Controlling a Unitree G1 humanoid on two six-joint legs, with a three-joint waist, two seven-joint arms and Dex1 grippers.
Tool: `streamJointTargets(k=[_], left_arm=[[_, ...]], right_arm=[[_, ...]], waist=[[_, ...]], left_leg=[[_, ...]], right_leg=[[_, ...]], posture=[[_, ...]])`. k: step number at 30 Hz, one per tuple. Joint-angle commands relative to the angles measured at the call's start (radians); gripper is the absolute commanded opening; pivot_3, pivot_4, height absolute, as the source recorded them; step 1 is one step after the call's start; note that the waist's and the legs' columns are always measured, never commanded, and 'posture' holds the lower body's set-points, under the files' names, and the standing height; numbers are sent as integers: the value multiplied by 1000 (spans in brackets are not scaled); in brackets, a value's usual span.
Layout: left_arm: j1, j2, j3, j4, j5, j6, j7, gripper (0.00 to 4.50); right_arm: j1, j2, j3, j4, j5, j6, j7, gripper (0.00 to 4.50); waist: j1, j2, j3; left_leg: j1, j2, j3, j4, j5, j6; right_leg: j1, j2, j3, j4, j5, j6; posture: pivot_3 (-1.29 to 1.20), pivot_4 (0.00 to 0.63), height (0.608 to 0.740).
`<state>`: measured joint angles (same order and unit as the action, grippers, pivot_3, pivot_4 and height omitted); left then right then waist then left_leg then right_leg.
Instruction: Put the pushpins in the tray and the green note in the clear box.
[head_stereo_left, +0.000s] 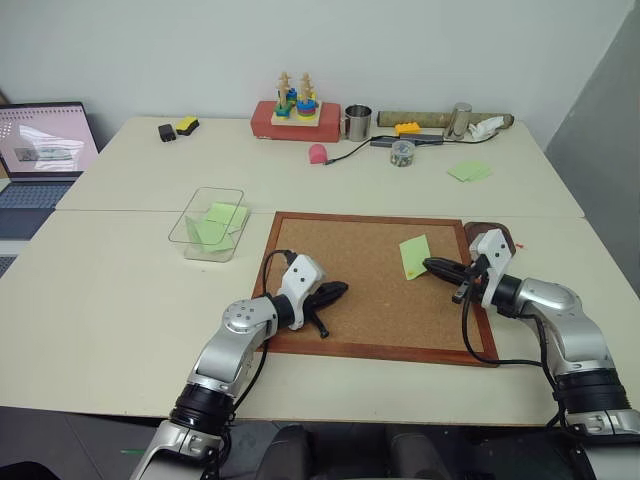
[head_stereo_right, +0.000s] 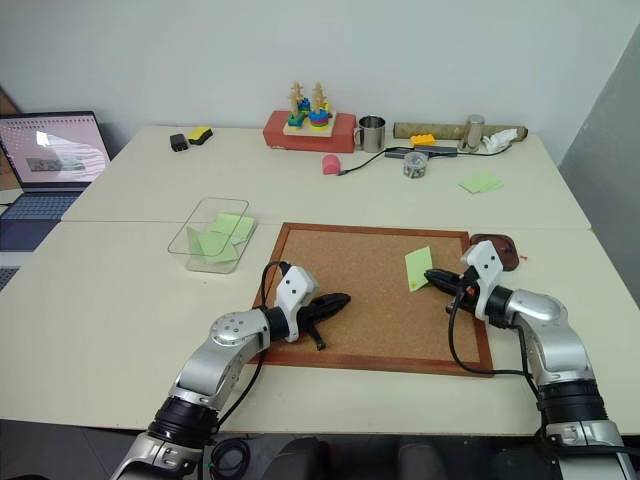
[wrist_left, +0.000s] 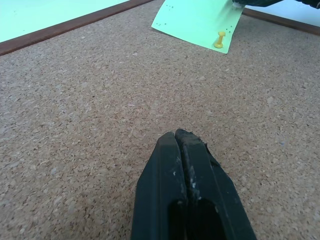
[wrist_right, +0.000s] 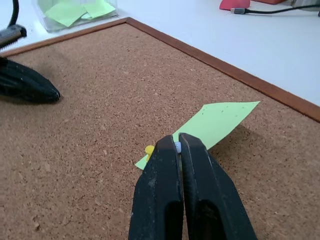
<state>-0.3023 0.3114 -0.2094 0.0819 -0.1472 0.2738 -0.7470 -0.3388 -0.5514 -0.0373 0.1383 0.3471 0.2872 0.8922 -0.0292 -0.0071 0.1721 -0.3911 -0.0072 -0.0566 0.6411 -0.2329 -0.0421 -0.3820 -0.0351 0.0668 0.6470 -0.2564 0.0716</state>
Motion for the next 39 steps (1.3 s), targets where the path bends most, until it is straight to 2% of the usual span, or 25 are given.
streamJointTargets(k=[1, 12, 23, 30, 32, 33, 35, 39], left_arm=[[38, 1, -42, 42, 29, 38, 3, 0], [44, 4, -45, 40, 29, 40, 7, 0], [43, 1, -49, 44, 31, 36, 9, 0], [43, -2, -47, 43, 31, 37, 14, 0], [46, 0, -46, 40, 30, 38, 15, 0], [47, 1, -45, 38, 30, 38, 15, 0], [50, 3, -45, 35, 30, 39, 15, 0], [52, 3, -45, 32, 29, 41, 15, 0]], right_arm=[[-27, -9, -57, -67, 60, 36, -2, 58], [-66, -27, -125, -41, 96, 90, -33, 58], [-294, -107, -63, 394, -211, -85, -257, 58], [-364, -96, -40, 567, -266, -130, -265, 58], [-370, -94, -40, 584, -269, -137, -265, 464], [-372, -93, -41, 588, -269, -140, -264, 503], [-375, -91, -40, 595, -270, -142, -263, 1062], [-375, -87, -44, 599, -270, -149, -261, 1797]], waist=[[0, 0, 0], [0, 0, 0], [-1, 0, 0], [-1, 0, 0], [-1, 0, 0], [-2, 0, 0], [-2, 0, 0], [-2, 0, 0]], left_leg=[[0, 0, 0, 0, 0, 0], [0, 0, 0, 0, 0, 0], [0, 0, 1, -1, 0, 0], [1, 0, 2, -1, 0, 0], [1, 0, 2, -1, 0, 0], [1, 0, 2, -1, 0, 0], [1, 0, 2, -1, 0, 0], [1, 0, 2, -1, 0, 0]], right_leg=[[0, 0, 0, 0, 0, 0], [0, 0, 0, 0, 0, 0], [0, 0, 1, -1, 0, 0], [0, 0, 2, -1, 0, 0], [0, 0, 2, -1, 0, 0], [0, 0, 2, -1, 0, 0], [0, 0, 2, -1, 0, 0], [0, 0, 2, -1, 0, 0]], posture=[[0, 150, 740], [0, 150, 740], [0, 150, 740], [0, 150, 740], [0, 150, 740], [0, 150, 740], [0, 150, 740], [0, 150, 740]])
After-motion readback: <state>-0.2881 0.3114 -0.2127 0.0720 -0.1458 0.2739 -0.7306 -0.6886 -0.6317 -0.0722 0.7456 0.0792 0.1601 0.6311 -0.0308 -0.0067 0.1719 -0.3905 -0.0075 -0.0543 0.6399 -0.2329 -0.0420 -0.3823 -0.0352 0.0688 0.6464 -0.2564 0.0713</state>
